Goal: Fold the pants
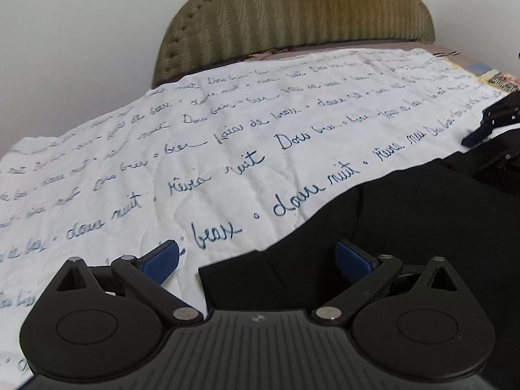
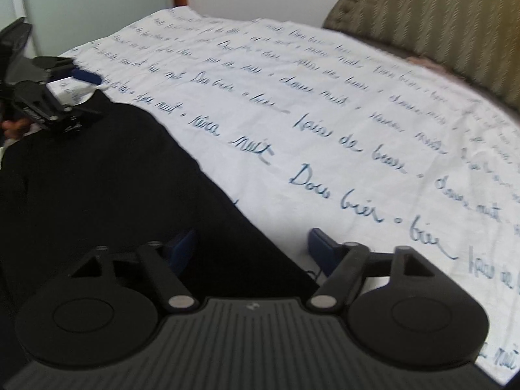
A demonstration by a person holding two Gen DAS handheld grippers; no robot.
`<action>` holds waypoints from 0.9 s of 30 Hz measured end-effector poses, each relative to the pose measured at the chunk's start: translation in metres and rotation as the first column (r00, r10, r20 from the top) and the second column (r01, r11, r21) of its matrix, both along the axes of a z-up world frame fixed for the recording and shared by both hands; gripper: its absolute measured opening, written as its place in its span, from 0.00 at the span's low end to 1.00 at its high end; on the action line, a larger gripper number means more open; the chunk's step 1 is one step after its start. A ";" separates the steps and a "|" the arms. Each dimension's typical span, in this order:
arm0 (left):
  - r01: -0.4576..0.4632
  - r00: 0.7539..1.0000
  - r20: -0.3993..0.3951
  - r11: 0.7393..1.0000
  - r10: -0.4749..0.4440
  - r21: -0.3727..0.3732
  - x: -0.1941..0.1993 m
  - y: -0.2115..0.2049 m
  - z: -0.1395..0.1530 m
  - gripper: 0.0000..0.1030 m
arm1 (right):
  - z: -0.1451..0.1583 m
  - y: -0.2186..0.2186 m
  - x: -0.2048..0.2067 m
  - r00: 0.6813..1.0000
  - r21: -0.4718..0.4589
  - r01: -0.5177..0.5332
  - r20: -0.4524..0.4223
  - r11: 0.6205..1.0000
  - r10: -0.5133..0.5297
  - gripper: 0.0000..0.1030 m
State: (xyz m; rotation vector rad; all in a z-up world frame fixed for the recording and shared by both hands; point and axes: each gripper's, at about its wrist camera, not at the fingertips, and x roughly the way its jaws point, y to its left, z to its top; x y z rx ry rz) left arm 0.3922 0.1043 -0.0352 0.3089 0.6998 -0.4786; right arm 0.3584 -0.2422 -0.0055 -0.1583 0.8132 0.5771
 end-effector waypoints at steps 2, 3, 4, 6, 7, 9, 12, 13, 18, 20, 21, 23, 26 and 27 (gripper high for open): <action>0.000 1.000 -0.025 1.000 -0.001 -0.017 0.010 0.002 -0.004 0.99 | -0.001 -0.004 0.004 0.999 0.033 -0.006 -0.039 0.999 0.007 0.57; -0.002 0.999 -0.043 0.999 0.000 -0.035 0.014 0.003 -0.006 0.99 | -0.001 -0.006 0.005 0.998 0.053 -0.012 -0.053 0.999 0.014 0.50; -0.005 0.998 -0.063 0.998 0.002 -0.056 0.017 0.005 -0.008 0.99 | -0.001 -0.008 0.006 0.998 0.069 -0.018 -0.063 0.997 0.022 0.43; -0.007 0.996 -0.085 0.996 -0.001 -0.086 0.018 0.008 -0.011 0.93 | 0.000 -0.009 0.005 0.997 0.096 -0.033 -0.070 0.995 0.039 0.16; 0.008 0.996 -0.089 0.995 -0.017 -0.096 0.018 0.008 -0.010 0.81 | 0.001 -0.009 0.004 0.997 0.095 -0.033 -0.063 0.995 0.039 0.12; 0.006 0.997 -0.079 0.996 -0.012 -0.086 0.015 0.009 -0.006 0.68 | 0.002 -0.006 0.000 0.999 0.067 -0.033 -0.037 0.997 0.035 0.08; 0.001 0.995 -0.101 0.993 -0.012 -0.114 0.015 0.014 0.003 0.39 | 0.007 0.001 -0.007 0.999 0.014 -0.031 0.014 0.999 0.030 0.06; -0.002 0.994 -0.109 0.991 -0.012 -0.131 0.014 0.016 0.007 0.29 | 0.009 0.004 -0.009 0.999 -0.004 -0.026 0.036 1.000 0.026 0.06; -0.031 0.999 -0.028 0.995 0.029 -0.098 -0.001 0.011 0.022 0.11 | 0.022 0.017 -0.017 0.985 -0.104 0.032 0.173 0.994 -0.014 0.03; -0.061 0.998 0.006 0.991 0.062 -0.119 -0.004 0.010 0.031 0.11 | 0.027 0.022 -0.019 0.970 -0.145 0.067 0.242 0.987 -0.030 0.03; -0.081 0.996 0.027 0.988 0.086 -0.134 -0.004 0.011 0.035 0.11 | 0.030 0.024 -0.019 0.961 -0.160 0.085 0.275 0.983 -0.039 0.03; -0.108 0.992 0.053 0.983 0.117 -0.149 0.000 0.013 0.038 0.11 | 0.034 0.029 -0.020 0.938 -0.183 0.129 0.342 0.974 -0.060 0.03; -0.147 0.989 -0.005 0.983 0.148 -0.113 0.011 0.009 0.025 0.10 | 0.035 0.036 -0.016 0.918 -0.235 0.178 0.390 0.956 -0.075 0.03; -0.141 0.990 0.013 0.984 0.144 -0.110 0.007 0.006 0.025 0.10 | 0.033 0.039 -0.015 0.920 -0.245 0.180 0.385 0.953 -0.075 0.03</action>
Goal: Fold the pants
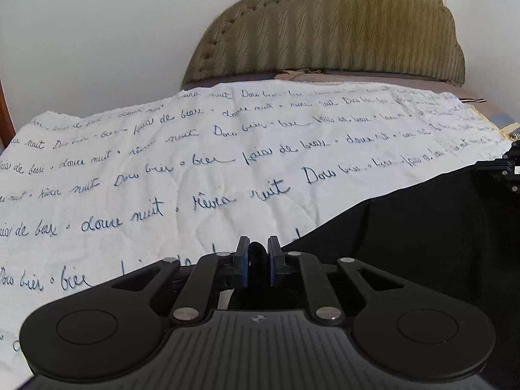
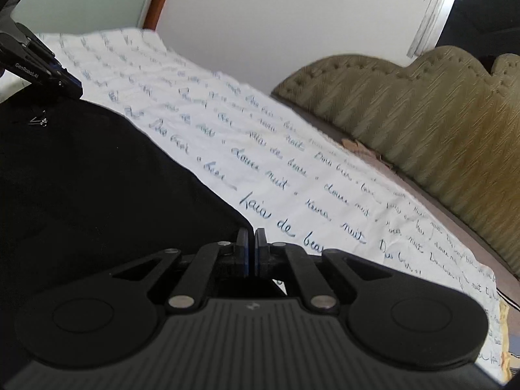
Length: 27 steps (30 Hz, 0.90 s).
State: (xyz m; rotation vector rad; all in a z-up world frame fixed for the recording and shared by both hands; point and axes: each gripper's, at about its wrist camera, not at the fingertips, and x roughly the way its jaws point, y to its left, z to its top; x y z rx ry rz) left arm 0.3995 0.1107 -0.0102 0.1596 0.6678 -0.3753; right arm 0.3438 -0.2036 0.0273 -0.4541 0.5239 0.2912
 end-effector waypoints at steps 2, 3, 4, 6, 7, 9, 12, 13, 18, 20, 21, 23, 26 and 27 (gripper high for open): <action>0.011 0.999 0.049 1.000 -0.011 0.008 -0.010 -0.001 0.006 0.10 | -0.004 0.007 -0.003 1.000 -0.047 0.001 0.014 0.999 0.000 0.03; 0.011 0.998 0.060 1.000 -0.011 0.003 -0.013 -0.001 0.010 0.10 | -0.004 0.011 -0.004 1.000 -0.065 0.000 0.026 0.998 0.002 0.02; 0.010 0.998 0.067 1.000 -0.010 -0.005 -0.015 0.001 0.015 0.10 | -0.002 0.012 -0.007 0.999 -0.071 0.001 0.040 0.997 0.002 0.02; 0.006 0.996 0.087 1.000 -0.004 -0.022 -0.022 0.005 0.027 0.10 | 0.004 0.012 -0.013 0.998 -0.061 0.010 0.066 0.998 -0.006 0.02; 0.006 0.995 0.104 1.000 -0.003 -0.029 -0.027 0.006 0.033 0.10 | 0.007 0.012 -0.016 0.997 -0.058 0.013 0.083 0.998 -0.008 0.02; 0.014 0.989 0.145 1.000 -0.010 -0.027 -0.041 0.006 0.044 0.10 | 0.014 0.013 -0.027 0.992 -0.051 0.019 0.122 0.999 -0.013 0.02; 0.033 0.979 0.203 0.999 -0.031 -0.008 -0.065 0.005 0.056 0.10 | 0.022 0.017 -0.050 0.984 -0.052 0.023 0.177 0.998 -0.013 0.02; 0.037 0.975 0.217 0.999 -0.036 -0.001 -0.072 0.005 0.059 0.10 | 0.023 0.019 -0.058 0.981 -0.061 0.021 0.194 0.998 -0.009 0.02; 0.041 0.967 0.250 0.999 -0.043 0.016 -0.096 0.003 0.065 0.10 | 0.024 0.027 -0.095 0.967 -0.107 0.014 0.253 0.994 0.013 0.02; 0.035 0.964 0.262 0.999 -0.043 0.035 -0.104 0.000 0.066 0.10 | 0.024 0.030 -0.104 0.966 -0.114 0.013 0.259 0.993 0.017 0.02; 0.035 0.960 0.277 0.999 -0.045 0.040 -0.111 0.000 0.067 0.09 | 0.024 0.031 -0.109 0.964 -0.118 0.013 0.267 0.993 0.019 0.02; 0.036 0.952 0.303 0.999 -0.046 0.039 -0.126 0.003 0.071 0.09 | 0.025 0.033 -0.122 0.959 -0.122 0.007 0.281 0.993 0.028 0.02; 0.040 0.948 0.314 0.999 -0.044 0.017 -0.151 0.013 0.074 0.09 | 0.021 0.036 -0.146 0.952 -0.150 -0.013 0.300 0.989 0.058 0.02; 0.044 0.948 0.314 0.999 -0.045 0.009 -0.160 0.016 0.074 0.09 | 0.018 0.037 -0.155 0.950 -0.166 -0.020 0.304 0.986 0.070 0.01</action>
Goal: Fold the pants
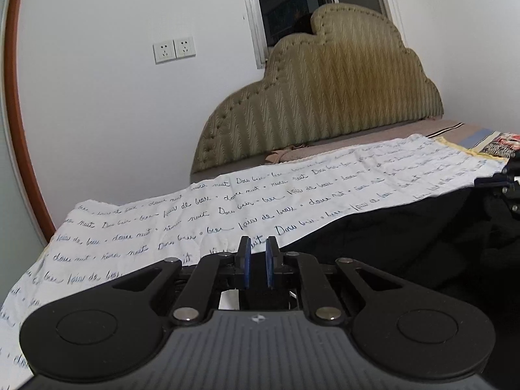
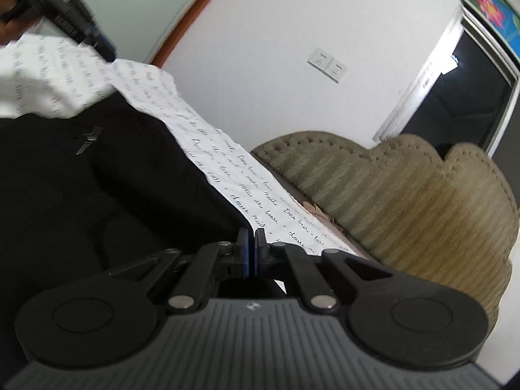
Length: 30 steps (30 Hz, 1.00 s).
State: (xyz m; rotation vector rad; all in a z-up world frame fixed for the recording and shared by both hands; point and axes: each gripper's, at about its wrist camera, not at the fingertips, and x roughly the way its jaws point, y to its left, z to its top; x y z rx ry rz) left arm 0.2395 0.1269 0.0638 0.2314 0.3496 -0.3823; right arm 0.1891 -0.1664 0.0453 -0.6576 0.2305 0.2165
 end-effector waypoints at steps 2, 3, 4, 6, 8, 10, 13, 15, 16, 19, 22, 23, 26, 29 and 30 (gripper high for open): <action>0.021 1.000 -0.011 1.000 -0.021 -0.012 -0.016 0.005 -0.002 0.09 | -0.006 0.002 -0.017 1.000 -0.032 -0.013 0.015 0.999 0.013 0.00; 0.034 0.999 -0.020 0.999 -0.034 0.000 -0.023 0.005 -0.005 0.09 | -0.007 0.002 -0.024 1.000 -0.037 -0.018 0.019 0.999 0.018 0.00; 0.039 0.999 -0.027 0.999 -0.038 0.016 -0.028 0.004 -0.008 0.09 | -0.007 0.003 -0.033 1.000 -0.033 -0.024 0.018 0.999 0.025 0.00; 0.046 0.997 -0.068 0.999 -0.045 0.015 -0.029 0.005 -0.014 0.09 | -0.011 0.006 -0.042 0.999 -0.051 -0.033 -0.023 0.998 0.032 0.00; 0.029 0.990 -0.135 0.999 -0.032 -0.029 -0.022 0.008 -0.018 0.09 | -0.015 0.008 -0.041 0.999 -0.079 -0.043 -0.035 0.996 0.040 0.00; -0.006 0.977 -0.214 0.996 -0.013 -0.089 -0.011 0.012 -0.021 0.09 | -0.010 0.009 -0.034 0.997 -0.050 -0.052 -0.061 0.997 0.048 0.00; -0.083 0.946 -0.323 0.984 0.028 -0.155 0.005 0.013 -0.026 0.09 | 0.003 0.015 -0.007 0.985 0.041 -0.091 -0.145 0.995 0.096 0.03; -0.148 0.927 -0.367 0.977 0.081 -0.156 0.013 0.011 -0.034 0.10 | 0.008 0.028 0.016 0.976 0.080 -0.144 -0.154 0.986 0.155 0.09; -0.166 0.918 -0.380 0.979 0.109 -0.120 0.015 0.007 -0.040 0.10 | 0.010 0.038 0.033 0.965 0.098 -0.169 -0.187 0.981 0.185 0.10; -0.166 0.901 -0.402 0.986 0.165 0.032 0.016 -0.007 -0.058 0.10 | 0.011 0.062 0.088 0.936 0.170 -0.202 -0.254 0.964 0.241 0.14; -0.117 0.917 -0.371 0.987 0.149 0.106 0.007 -0.008 -0.065 0.10 | 0.003 0.082 0.147 0.895 0.255 -0.187 -0.354 0.949 0.271 0.29; -0.108 0.921 -0.363 0.988 0.143 0.114 0.005 -0.006 -0.064 0.12 | 0.000 0.087 0.165 0.886 0.277 -0.180 -0.372 0.944 0.278 0.32; -0.114 0.920 -0.366 0.989 0.142 0.097 0.009 0.003 -0.062 0.35 | -0.014 0.095 0.214 0.842 0.339 -0.163 -0.442 0.926 0.310 0.39; -0.157 0.917 -0.370 0.987 0.152 0.018 0.018 0.013 -0.056 0.82 | -0.034 0.099 0.254 0.761 0.416 -0.129 -0.541 0.900 0.358 0.50; -0.168 0.918 -0.367 0.986 0.151 -0.015 0.021 0.017 -0.053 0.83 | -0.041 0.101 0.262 0.740 0.441 -0.117 -0.559 0.890 0.374 0.58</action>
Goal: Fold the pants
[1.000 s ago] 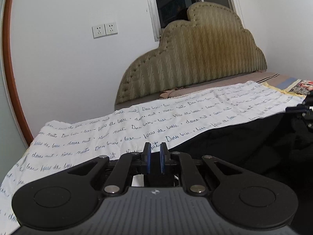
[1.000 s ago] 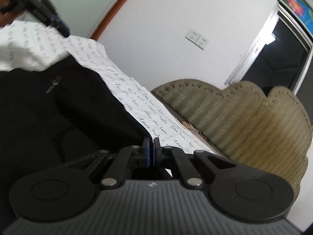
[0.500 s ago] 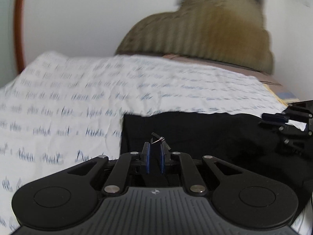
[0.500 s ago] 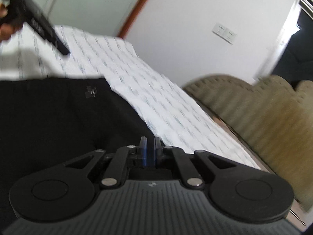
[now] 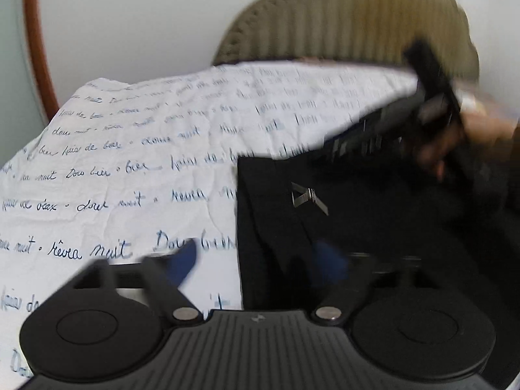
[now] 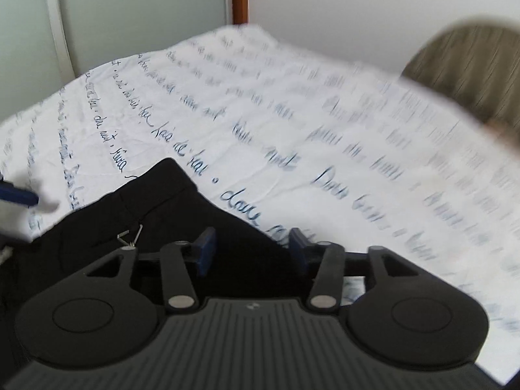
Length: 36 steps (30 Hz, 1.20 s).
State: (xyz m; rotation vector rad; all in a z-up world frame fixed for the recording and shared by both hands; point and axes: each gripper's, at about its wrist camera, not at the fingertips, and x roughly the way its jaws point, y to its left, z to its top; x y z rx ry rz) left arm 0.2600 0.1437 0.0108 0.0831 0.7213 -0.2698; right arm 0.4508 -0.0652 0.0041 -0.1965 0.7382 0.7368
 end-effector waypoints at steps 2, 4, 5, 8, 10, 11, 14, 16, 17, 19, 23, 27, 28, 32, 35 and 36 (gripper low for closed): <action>-0.002 1.000 -0.004 1.000 0.002 -0.030 0.008 0.001 0.006 0.83 | -0.013 0.006 0.012 0.998 0.022 -0.020 -0.065 1.000 0.022 0.60; 0.011 0.999 0.030 1.000 -0.010 -0.015 0.016 -0.002 0.010 0.83 | -0.017 0.013 0.004 0.997 0.005 -0.065 -0.043 0.998 0.065 0.34; 0.033 0.997 0.074 0.999 -0.033 0.010 0.018 -0.005 0.012 0.83 | -0.014 0.015 -0.003 0.994 -0.001 -0.107 -0.021 0.994 0.107 0.13; 0.150 0.960 0.220 0.981 -0.174 0.121 0.021 -0.016 0.012 0.83 | 0.002 0.022 -0.034 0.982 -0.089 -0.147 0.106 0.985 0.156 0.07; 0.230 0.911 0.293 0.948 -0.290 0.220 0.022 -0.025 0.008 0.83 | 0.013 0.026 -0.062 0.954 -0.162 -0.188 0.206 0.969 0.220 0.06; 0.263 0.884 0.318 0.927 -0.343 0.269 0.021 -0.029 0.004 0.83 | 0.016 0.030 -0.078 0.934 -0.209 -0.200 0.253 0.957 0.250 0.06; 0.335 0.825 0.322 0.861 -0.464 0.383 0.024 -0.040 -0.006 0.83 | 0.025 0.034 -0.120 0.866 -0.342 -0.237 0.349 0.909 0.357 0.05; 0.376 0.801 0.303 0.827 -0.517 0.418 0.027 -0.044 -0.009 0.83 | 0.027 0.036 -0.145 0.817 -0.437 -0.252 0.382 0.863 0.432 0.05; 0.389 0.789 0.297 0.812 -0.538 0.436 0.027 -0.046 -0.011 0.83 | 0.027 0.037 -0.154 0.799 -0.470 -0.254 0.390 0.845 0.457 0.05; 0.406 0.770 0.284 0.782 -0.572 0.472 0.028 -0.050 -0.013 0.83 | 0.028 0.037 -0.167 0.779 -0.508 -0.261 0.392 0.821 0.489 0.05; 0.440 0.768 0.213 0.740 -0.604 0.509 0.031 -0.061 -0.017 0.31 | 0.031 0.036 -0.183 0.753 -0.521 -0.251 0.425 0.816 0.503 0.05; 0.480 0.781 0.179 0.758 -0.599 0.443 0.033 -0.060 -0.016 0.10 | 0.036 0.029 -0.186 0.760 -0.488 -0.223 0.455 0.844 0.464 0.05; 0.468 0.786 0.188 0.765 -0.589 0.443 0.032 -0.060 -0.016 0.10 | 0.036 0.028 -0.186 0.760 -0.486 -0.217 0.460 0.847 0.459 0.05; 0.442 0.800 0.213 0.792 -0.561 0.422 0.028 -0.057 -0.013 0.09 | 0.043 0.002 -0.191 0.765 -0.464 -0.155 0.502 0.872 0.403 0.28; 0.438 0.810 0.209 0.803 -0.547 0.405 0.029 -0.054 -0.014 0.09 | 0.051 -0.044 -0.184 0.826 -0.417 -0.090 0.476 0.905 0.302 0.32; 0.435 0.811 0.210 0.803 -0.546 0.407 0.029 -0.054 -0.015 0.09 | 0.051 -0.060 -0.179 0.849 -0.423 -0.066 0.452 0.904 0.274 0.33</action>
